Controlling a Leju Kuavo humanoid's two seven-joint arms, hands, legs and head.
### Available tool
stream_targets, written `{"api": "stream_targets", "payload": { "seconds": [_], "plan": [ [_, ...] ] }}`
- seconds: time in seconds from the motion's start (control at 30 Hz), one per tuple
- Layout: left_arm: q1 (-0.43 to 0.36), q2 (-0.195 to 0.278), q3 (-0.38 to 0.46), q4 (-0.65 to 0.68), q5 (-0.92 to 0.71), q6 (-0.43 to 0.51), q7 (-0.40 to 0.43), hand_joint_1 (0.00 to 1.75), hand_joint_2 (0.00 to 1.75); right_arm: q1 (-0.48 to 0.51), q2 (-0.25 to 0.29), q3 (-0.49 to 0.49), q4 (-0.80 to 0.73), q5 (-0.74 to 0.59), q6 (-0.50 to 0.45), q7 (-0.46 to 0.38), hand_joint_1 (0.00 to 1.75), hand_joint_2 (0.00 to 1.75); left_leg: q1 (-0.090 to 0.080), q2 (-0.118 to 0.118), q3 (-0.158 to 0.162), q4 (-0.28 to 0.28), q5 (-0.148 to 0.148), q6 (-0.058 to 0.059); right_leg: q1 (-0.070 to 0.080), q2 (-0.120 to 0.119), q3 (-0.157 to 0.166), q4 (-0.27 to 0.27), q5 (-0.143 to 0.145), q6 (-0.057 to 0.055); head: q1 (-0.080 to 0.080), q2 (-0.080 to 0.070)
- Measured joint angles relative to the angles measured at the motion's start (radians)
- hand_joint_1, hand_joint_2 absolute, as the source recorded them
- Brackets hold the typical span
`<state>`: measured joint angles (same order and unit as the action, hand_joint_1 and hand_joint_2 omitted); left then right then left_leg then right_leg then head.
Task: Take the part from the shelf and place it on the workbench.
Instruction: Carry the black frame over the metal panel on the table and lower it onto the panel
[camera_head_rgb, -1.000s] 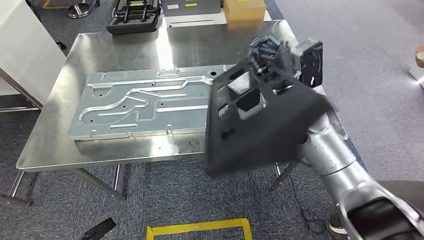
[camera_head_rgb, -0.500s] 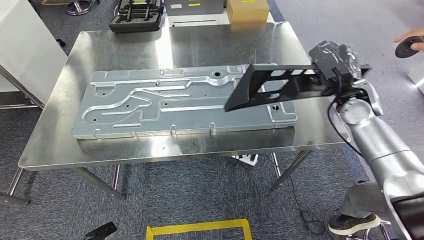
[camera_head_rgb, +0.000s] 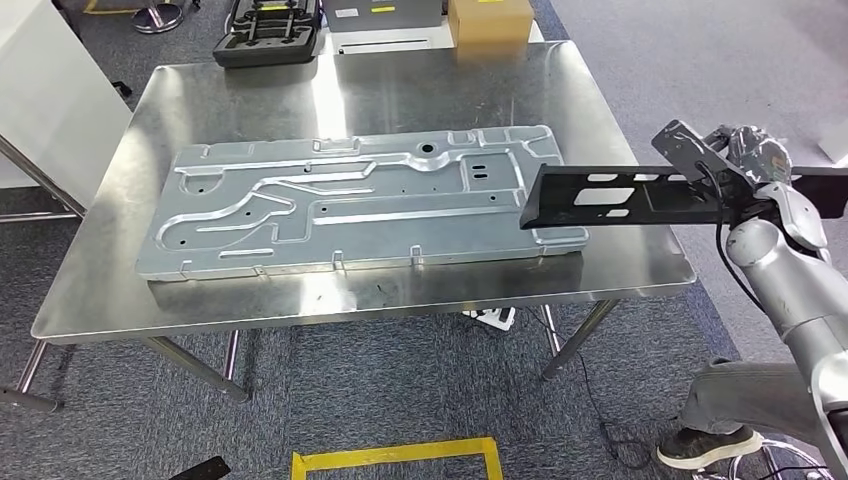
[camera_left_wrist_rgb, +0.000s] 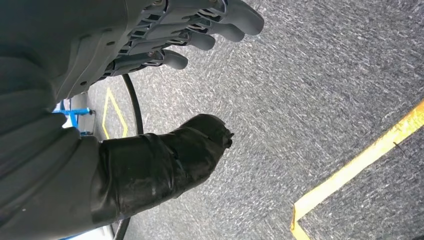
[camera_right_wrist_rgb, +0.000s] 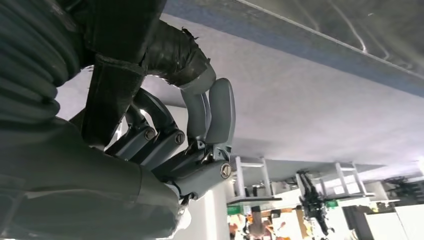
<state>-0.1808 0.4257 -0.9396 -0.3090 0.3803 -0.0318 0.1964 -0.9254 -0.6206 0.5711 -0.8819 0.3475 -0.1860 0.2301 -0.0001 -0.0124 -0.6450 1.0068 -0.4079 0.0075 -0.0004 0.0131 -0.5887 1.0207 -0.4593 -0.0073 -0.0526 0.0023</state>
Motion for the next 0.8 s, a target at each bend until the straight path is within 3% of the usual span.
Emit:
{"api": "stream_targets", "payload": {
  "seconds": [0.2, 0.33, 0.47, 0.8],
  "plan": [
    [0.006, 0.0, 0.0, 0.0, -0.015, 0.012, -0.013, 0.0, 1.75, 0.017, -0.014, -0.001, 0.022, 0.066, -0.056, -0.006, 1.71, 1.75, 0.0, 0.0, 0.002, -0.004, 0.001, -0.001, 0.0, 0.0, 0.0, 0.0, 0.0, 0.0, 0.0, 0.0],
    [0.014, 0.0, 0.0, 0.0, -0.03, 0.022, -0.029, 0.0, 1.75, 0.035, -0.018, -0.001, 0.005, 0.275, -0.155, -0.069, 1.71, 1.75, 0.0, 0.0, 0.003, -0.005, 0.001, -0.001, 0.0, 0.001, 0.001, 0.0, 0.0, -0.001, 0.0, 0.0],
    [0.014, 0.0, 0.0, 0.0, -0.041, 0.024, -0.039, 0.0, 1.75, 0.044, -0.008, 0.0, -0.058, 0.431, -0.169, -0.092, 1.71, 1.75, 0.0, 0.0, 0.004, -0.006, 0.002, -0.002, 0.001, 0.0, 0.001, 0.0, -0.001, -0.001, 0.0, 0.0],
    [0.019, 0.002, 0.0, 0.0, -0.048, 0.025, -0.04, 0.0, 1.75, 0.057, -0.002, 0.0, -0.142, 0.447, -0.169, -0.088, 1.71, 1.75, 0.0, -0.002, 0.004, -0.007, 0.003, -0.003, 0.0, -0.002, 0.002, 0.0, -0.001, -0.002, 0.0, 0.0]
  ]
}}
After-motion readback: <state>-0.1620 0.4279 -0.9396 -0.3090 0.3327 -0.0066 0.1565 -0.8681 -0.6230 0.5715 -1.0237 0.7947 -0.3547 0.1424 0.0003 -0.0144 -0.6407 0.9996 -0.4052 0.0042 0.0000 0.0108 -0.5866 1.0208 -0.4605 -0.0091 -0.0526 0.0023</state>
